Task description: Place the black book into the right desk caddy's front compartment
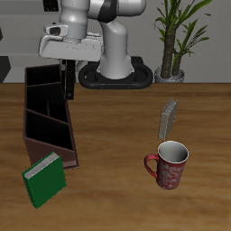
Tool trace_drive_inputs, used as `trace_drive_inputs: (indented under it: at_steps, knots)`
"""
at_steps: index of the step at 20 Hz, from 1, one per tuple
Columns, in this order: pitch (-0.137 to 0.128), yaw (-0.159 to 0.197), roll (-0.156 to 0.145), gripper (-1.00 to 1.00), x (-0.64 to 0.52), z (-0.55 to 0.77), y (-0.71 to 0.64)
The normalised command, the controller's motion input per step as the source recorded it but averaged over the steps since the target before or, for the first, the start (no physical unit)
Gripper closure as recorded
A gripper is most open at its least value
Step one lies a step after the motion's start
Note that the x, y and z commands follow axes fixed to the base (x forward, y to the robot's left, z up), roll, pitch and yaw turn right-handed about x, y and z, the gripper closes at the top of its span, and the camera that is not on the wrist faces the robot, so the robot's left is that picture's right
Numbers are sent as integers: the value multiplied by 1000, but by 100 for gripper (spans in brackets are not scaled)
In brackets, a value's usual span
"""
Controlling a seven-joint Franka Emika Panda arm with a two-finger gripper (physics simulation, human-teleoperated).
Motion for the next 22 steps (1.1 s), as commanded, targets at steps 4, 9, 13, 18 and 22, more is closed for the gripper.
trace_drive_inputs:
  at_steps: [4, 9, 13, 18, 22]
  knots:
    - [7, -20, -46, 100, 66, -90, -181]
    - [28, -4, -12, 100, -1, -215, -51]
    - [14, -1, -4, 100, 56, -156, -29]
    - [14, -35, -11, 100, 34, -132, -28]
    - [24, -31, 2, 100, -7, -182, 23]
